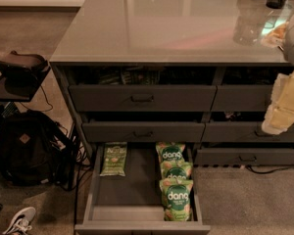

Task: Pick green jalapeno chip bag from bottom drawer and place on counter

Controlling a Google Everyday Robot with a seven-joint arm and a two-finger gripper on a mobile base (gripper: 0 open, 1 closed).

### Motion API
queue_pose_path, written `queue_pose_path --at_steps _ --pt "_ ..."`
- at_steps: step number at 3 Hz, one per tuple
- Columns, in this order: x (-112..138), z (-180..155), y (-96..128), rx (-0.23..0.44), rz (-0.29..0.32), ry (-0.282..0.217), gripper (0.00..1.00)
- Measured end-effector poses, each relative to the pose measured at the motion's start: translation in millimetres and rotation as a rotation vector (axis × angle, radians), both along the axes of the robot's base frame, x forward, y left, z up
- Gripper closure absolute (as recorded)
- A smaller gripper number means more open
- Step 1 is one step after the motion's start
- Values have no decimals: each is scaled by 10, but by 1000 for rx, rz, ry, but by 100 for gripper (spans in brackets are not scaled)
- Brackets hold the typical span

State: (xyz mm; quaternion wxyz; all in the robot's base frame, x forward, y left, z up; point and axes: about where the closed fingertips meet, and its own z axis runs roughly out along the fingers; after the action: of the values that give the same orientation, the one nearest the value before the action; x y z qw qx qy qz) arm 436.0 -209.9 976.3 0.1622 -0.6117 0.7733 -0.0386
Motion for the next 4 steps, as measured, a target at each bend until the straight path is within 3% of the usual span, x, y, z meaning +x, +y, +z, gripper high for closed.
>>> queue_pose_path --at_steps 1,2,3,4 --pt "-116 -266 310 36 116 9 0" --pt "-245 -1002 811 167 274 69 0" --pt "-393 -1959 1456 387 383 171 0" --pt "-615 -2874 2069 591 412 305 0"
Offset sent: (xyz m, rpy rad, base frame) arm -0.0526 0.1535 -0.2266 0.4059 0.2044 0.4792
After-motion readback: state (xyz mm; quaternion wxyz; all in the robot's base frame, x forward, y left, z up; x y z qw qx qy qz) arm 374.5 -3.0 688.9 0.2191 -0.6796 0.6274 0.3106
